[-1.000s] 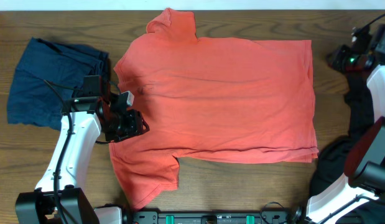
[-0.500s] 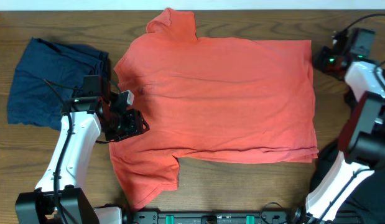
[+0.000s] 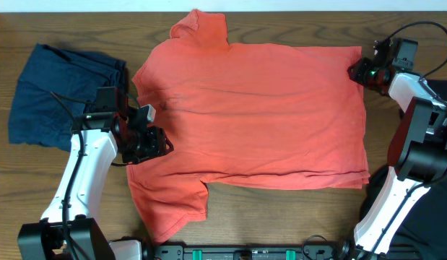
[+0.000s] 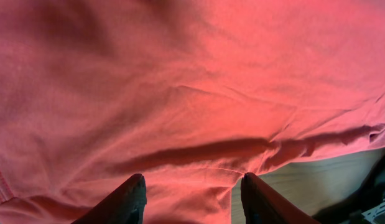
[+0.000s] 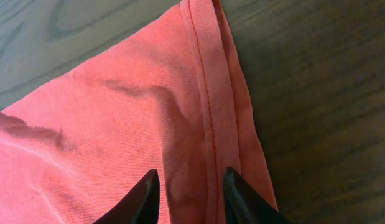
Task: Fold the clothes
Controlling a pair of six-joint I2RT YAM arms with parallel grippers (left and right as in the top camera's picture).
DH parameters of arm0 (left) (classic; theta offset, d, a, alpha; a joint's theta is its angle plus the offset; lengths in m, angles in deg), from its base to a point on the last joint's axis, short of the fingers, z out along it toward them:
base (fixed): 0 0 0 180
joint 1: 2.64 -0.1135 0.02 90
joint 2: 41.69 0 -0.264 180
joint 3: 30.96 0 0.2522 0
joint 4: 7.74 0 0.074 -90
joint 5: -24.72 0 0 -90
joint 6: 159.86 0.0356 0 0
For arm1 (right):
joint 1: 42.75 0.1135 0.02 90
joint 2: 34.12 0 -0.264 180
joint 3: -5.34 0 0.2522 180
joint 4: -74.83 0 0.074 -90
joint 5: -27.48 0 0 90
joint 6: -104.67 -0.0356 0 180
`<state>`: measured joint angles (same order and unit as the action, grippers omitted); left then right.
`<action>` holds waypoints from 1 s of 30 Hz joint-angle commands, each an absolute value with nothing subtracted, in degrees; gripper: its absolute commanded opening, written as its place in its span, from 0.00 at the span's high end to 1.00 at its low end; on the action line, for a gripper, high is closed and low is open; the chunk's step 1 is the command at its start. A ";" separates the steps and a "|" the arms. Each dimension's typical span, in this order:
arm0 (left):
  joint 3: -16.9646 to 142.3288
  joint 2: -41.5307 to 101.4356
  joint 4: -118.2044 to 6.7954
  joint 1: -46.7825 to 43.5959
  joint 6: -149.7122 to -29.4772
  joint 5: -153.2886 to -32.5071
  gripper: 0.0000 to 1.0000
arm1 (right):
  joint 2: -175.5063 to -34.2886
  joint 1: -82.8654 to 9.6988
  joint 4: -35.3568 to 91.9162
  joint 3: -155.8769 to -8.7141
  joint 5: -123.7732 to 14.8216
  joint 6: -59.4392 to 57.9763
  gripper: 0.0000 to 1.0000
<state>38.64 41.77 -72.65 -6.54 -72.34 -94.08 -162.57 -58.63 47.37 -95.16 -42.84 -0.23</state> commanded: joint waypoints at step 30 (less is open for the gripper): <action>40.15 41.35 -71.74 -6.41 -70.94 -94.60 0.48 | -164.91 -63.81 46.67 -95.36 -30.86 -0.49 0.72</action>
